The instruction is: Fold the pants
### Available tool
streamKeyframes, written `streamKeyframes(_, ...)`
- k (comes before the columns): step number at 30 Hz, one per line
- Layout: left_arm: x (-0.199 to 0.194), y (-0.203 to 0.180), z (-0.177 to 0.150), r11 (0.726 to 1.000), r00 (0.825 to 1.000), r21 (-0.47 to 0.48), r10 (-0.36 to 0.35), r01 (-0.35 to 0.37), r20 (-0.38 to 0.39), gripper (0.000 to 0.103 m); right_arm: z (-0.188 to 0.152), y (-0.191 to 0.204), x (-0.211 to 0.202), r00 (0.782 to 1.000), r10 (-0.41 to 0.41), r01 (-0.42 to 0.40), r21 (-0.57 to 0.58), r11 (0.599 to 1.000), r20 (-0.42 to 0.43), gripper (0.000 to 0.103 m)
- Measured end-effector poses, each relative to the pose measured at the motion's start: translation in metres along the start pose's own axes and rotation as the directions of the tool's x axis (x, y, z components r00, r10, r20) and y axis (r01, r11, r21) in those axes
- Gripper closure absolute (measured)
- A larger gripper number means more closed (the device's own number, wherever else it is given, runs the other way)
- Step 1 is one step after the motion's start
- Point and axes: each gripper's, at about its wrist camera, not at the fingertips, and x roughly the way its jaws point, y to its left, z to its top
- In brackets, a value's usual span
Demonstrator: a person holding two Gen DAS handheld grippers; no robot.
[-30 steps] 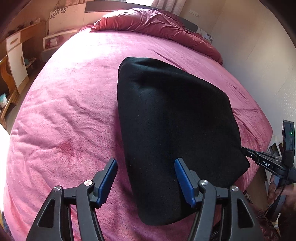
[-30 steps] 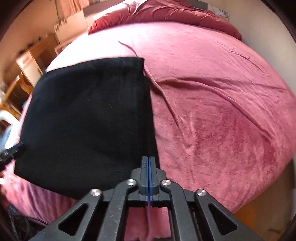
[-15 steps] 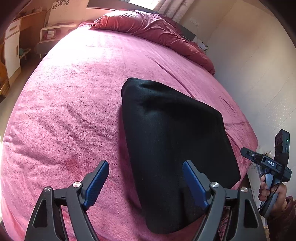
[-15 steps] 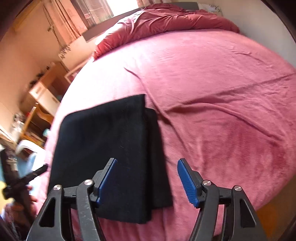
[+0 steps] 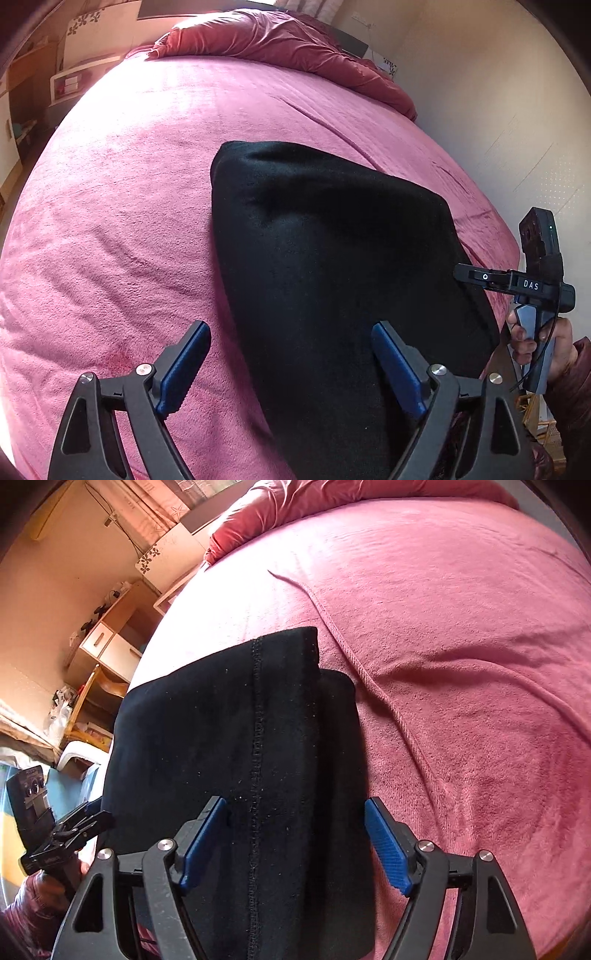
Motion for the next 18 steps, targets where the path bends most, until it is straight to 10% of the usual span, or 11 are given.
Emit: streamKeyframes(18, 0.03, -0.021, 0.011, 0.996, 0.999, 0.092, 0.022, -0.018, -0.046, 0.01, 0.006, -0.021, 0.037, 0.984, 0.163, -0.16, 0.045, 0.986, -0.065, 0.025)
